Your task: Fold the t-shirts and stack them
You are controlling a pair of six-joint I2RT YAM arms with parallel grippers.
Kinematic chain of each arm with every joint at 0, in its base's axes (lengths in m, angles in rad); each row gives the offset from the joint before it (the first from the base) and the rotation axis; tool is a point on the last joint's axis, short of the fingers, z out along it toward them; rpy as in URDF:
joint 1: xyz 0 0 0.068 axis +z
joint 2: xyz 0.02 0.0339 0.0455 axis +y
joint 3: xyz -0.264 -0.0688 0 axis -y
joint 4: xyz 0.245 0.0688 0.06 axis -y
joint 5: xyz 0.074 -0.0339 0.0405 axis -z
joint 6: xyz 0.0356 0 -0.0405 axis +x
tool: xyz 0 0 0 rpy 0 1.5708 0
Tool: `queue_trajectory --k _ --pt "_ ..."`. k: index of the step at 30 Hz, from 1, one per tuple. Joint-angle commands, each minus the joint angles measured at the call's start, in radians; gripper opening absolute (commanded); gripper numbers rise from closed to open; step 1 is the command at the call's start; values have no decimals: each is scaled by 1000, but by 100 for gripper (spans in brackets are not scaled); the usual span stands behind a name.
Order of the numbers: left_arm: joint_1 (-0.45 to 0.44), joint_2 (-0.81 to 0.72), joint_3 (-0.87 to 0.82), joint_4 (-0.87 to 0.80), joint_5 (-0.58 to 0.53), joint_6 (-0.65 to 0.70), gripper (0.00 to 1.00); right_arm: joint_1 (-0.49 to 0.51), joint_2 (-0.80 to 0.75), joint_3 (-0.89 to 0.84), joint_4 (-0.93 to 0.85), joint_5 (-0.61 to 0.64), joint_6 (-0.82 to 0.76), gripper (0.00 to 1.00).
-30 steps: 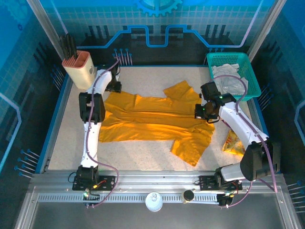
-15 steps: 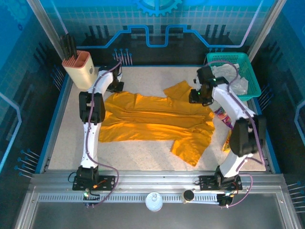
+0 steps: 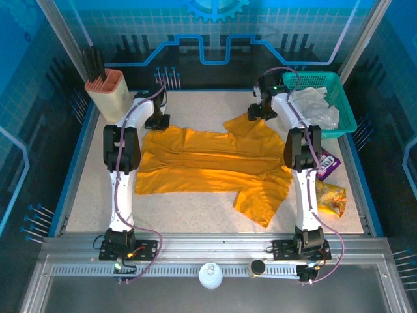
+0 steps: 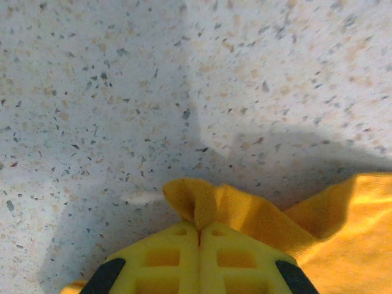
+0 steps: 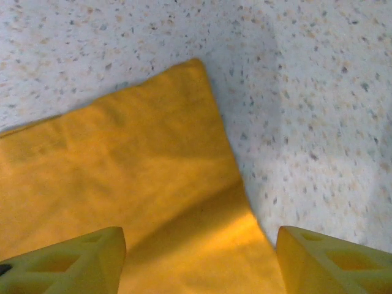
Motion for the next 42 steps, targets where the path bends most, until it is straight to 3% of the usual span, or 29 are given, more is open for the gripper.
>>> queue_trajectory --k 1,4,6,8,14,19,25,37,42 --pt "-17 -53 -10 3 31 -22 0 -5 91 153 -94 17 -35 62" --pt "-22 -64 -25 11 31 -26 0 -5 176 253 -165 34 -18 55" --pt "-25 -73 -38 16 30 -33 0 -5 190 243 -177 47 -6 43" --pt "-26 -85 -54 22 31 -41 0 -5 172 176 -167 62 13 26" --pt "-31 -138 -97 33 13 -47 0 -2 -15 -146 -86 44 106 14" --pt "-31 -185 -146 45 -4 -45 0 23 -254 -438 28 29 182 22" --pt "-31 -207 -164 51 -9 -42 0 20 -342 -408 -10 136 192 40" --pt "-38 -202 -175 68 -1 -45 0 -20 -123 -183 -47 119 170 54" --pt "-40 -207 -183 74 2 -46 0 -30 -6 -45 -59 130 132 54"
